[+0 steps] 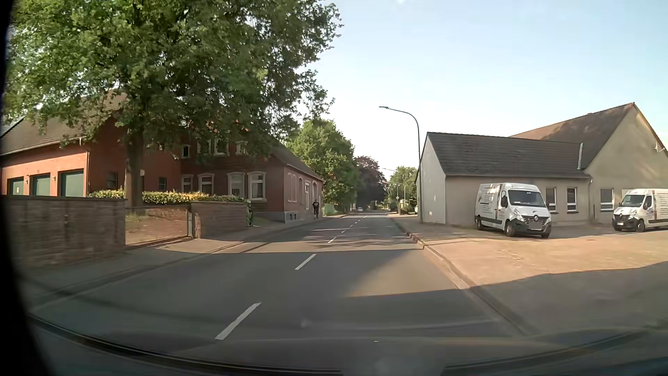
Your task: Follow the waypoints while adhering to traffic rules and regulations
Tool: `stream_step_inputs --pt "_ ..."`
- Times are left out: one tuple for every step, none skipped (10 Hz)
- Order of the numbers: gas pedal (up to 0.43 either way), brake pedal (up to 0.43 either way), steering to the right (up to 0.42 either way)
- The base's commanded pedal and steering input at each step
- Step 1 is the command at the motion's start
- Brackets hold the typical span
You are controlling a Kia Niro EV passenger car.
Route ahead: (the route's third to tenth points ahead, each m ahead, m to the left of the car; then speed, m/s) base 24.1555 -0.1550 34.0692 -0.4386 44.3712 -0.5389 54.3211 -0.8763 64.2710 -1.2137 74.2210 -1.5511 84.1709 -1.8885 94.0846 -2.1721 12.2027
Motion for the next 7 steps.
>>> stream_step_inputs --pt "0.150 0.006 0.009" --pt "0.150 0.006 0.009" --pt "0.150 0.006 0.008" --pt "0.150 0.006 0.008" --pt "0.150 0.006 0.008" --pt "0.150 0.006 0.007" --pt "0.150 0.006 0.007"
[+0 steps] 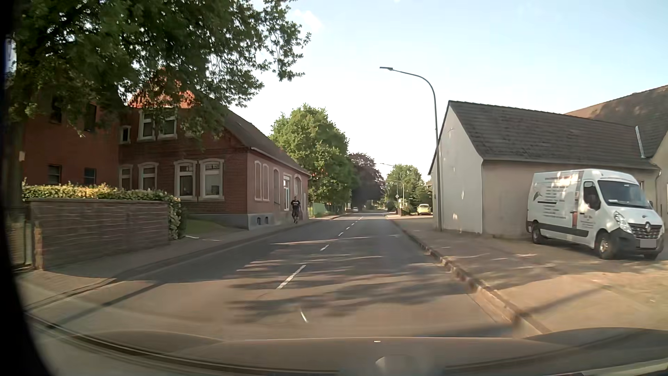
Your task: Follow the waypoints while adhering to traffic rules and regulations
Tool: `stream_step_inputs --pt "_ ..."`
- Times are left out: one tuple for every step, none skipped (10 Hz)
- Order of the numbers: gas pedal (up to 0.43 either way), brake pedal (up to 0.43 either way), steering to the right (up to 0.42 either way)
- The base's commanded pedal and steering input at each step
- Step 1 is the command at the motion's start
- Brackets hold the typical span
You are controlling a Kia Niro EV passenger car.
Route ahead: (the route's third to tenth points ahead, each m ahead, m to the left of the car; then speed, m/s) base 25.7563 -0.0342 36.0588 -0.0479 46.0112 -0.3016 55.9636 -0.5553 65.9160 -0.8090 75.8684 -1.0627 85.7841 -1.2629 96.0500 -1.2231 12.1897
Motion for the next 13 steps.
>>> stream_step_inputs --pt "0.150 0.006 0.007" --pt "0.150 0.006 0.007" --pt "0.150 0.006 0.007" --pt "0.150 0.006 0.007" --pt "0.150 0.006 0.007" --pt "0.150 0.006 0.007" --pt "0.150 0.006 0.007" --pt "0.150 0.006 0.007" --pt "0.150 0.006 0.008" --pt "0.150 0.006 0.008" --pt "0.150 0.006 0.008" --pt "0.150 0.006 0.008" --pt "0.150 0.006 0.008"
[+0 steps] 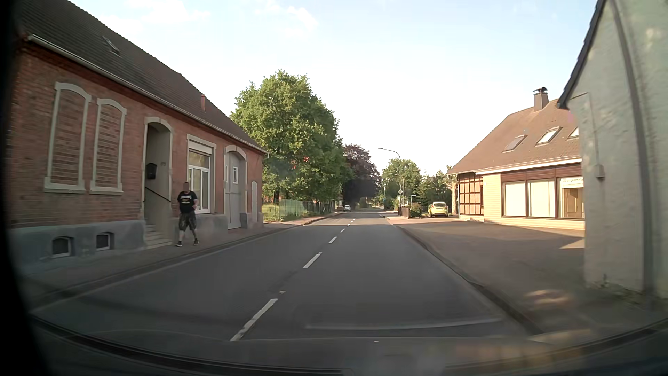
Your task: Follow the waypoints while adhering to traffic rules and regulations
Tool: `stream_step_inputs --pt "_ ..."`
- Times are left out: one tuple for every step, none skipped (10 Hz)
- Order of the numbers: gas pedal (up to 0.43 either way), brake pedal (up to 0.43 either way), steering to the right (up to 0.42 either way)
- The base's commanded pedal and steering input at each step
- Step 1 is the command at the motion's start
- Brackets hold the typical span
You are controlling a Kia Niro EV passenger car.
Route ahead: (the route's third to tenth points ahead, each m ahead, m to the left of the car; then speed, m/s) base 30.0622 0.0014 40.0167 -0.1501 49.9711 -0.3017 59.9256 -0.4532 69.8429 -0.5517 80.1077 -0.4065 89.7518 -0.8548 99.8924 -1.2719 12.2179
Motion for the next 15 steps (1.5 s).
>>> stream_step_inputs --pt "0.150 0.006 0.008" --pt "0.150 0.006 0.008" --pt "0.150 0.006 0.006" --pt "0.150 0.006 0.004" --pt "0.150 0.006 0.004" --pt "0.150 0.006 0.004" --pt "0.150 0.006 0.004" --pt "0.150 0.006 0.004" --pt "0.150 0.006 0.004" --pt "0.150 0.006 0.004" --pt "0.150 0.006 0.004" --pt "0.150 0.006 0.004" --pt "0.150 0.006 0.004" --pt "0.150 0.006 0.004" --pt "0.150 0.006 0.003"
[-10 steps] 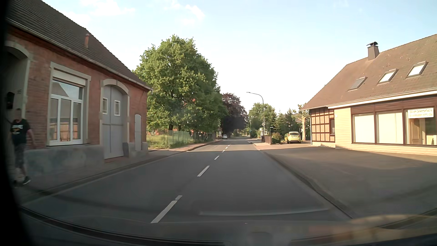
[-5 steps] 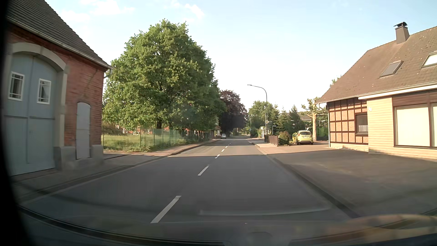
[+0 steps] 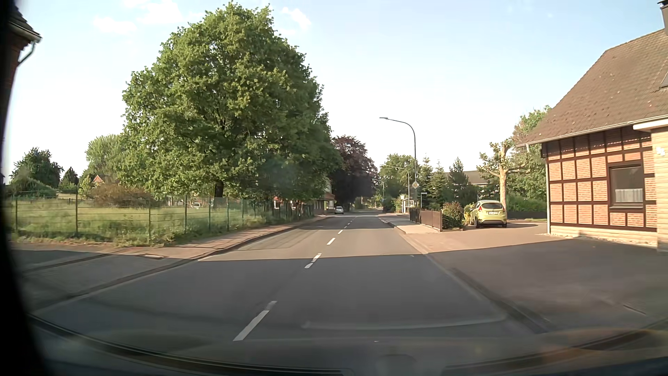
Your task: Follow the waypoints while adhering to traffic rules and regulations
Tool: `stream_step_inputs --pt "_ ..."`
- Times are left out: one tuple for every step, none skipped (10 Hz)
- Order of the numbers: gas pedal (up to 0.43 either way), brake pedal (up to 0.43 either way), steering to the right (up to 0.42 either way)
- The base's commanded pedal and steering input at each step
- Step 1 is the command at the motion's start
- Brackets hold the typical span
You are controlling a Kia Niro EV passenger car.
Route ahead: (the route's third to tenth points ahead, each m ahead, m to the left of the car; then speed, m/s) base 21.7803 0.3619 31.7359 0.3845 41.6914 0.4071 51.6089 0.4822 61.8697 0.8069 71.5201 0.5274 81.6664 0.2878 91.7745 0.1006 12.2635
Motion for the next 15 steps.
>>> stream_step_inputs --pt "0.150 0.006 0.003" --pt "0.150 0.006 0.003" --pt "0.150 0.006 0.003" --pt "0.150 0.006 0.003" --pt "0.157 0.006 0.003" --pt "0.157 0.006 0.003" --pt "0.157 0.006 0.002" --pt "0.157 0.006 0.003" --pt "0.157 0.006 0.002" --pt "0.169 0.006 0.003" --pt "0.169 0.006 0.002" --pt "0.169 0.006 0.003" --pt "0.169 0.006 0.003" --pt "0.169 0.006 0.002" --pt "0.169 0.006 0.003"
